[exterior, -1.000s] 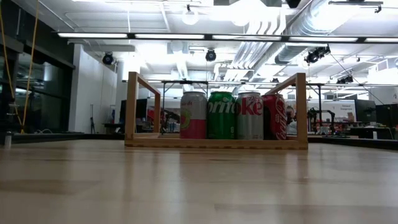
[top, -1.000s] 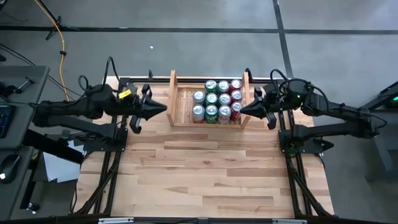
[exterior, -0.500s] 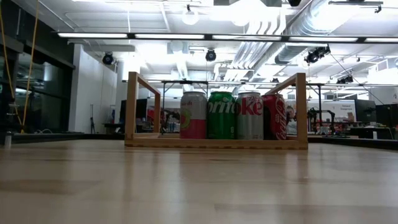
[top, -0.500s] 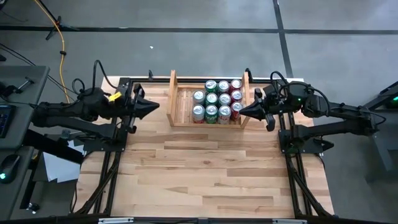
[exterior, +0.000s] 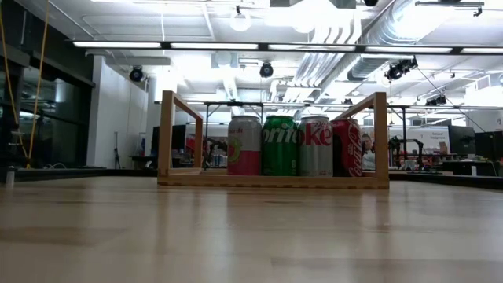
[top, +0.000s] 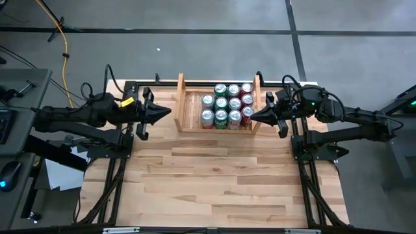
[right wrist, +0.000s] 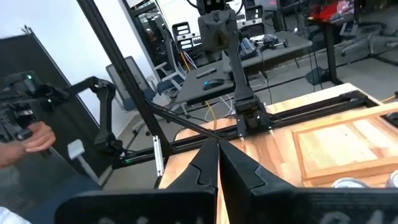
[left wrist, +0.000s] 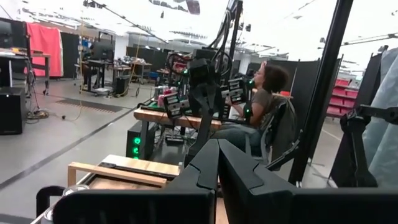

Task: Place canned beverage on shelf
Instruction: Return to Home Position

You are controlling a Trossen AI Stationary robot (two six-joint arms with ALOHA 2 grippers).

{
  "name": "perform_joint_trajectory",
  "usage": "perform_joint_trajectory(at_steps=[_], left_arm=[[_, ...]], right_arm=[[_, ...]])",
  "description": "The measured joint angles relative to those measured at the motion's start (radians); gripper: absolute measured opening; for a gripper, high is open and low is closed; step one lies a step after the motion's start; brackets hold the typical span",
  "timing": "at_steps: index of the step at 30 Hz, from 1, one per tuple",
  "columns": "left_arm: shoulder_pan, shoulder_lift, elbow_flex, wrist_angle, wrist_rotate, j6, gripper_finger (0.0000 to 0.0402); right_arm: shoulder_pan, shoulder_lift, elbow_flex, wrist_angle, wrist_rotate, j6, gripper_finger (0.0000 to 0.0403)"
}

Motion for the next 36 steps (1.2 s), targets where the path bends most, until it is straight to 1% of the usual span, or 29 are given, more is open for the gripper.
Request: perform_joint_trajectory(at_steps=[4,9,12,19,26,28,30,34,36], left_arm=[[0.000,0.010,0.000,0.005,0.000,-0.026,0.0000],[0.000,0.018,0.000,0.020,-0.001,-0.018,0.0001],[0.000,0.017,0.000,0.030,-0.027,-0.018,0.0001],[0.000,0.017,0.000,0.035,-0.076,-0.029,0.0003],[0.000,0.017,0.000,0.034,-0.079,-0.093,0.0003],[0.000,0.017,0.000,0.034,-0.079,-0.097,0.0003],[0.000,0.017,0.000,0.033,-0.079,-0.088,0.0003],[0.000,0.017,0.000,0.033,-0.079,-0.038,0.0003],[0.000,0.017,0.000,0.033,-0.079,-0.011,0.0003]], right_arm=[[0.000,0.000,0.000,0.000,0.000,-0.063,0.0000],[0.000,0.000,0.000,0.000,0.000,-0.128,0.0000],[0.000,0.000,0.000,0.000,0.017,-0.158,0.0000],[-0.003,0.000,0.000,0.000,0.019,-0.263,0.0000],[-0.003,0.000,0.001,-0.044,0.021,-0.412,0.0000],[-0.003,0.000,0.001,-0.049,0.021,-0.401,0.0000],[-0.003,0.000,0.001,-0.048,0.021,-0.354,0.0000],[-0.003,0.000,0.001,-0.048,0.021,-0.274,0.0000],[-0.003,0.000,0.001,-0.048,0.021,-0.261,0.0000]])
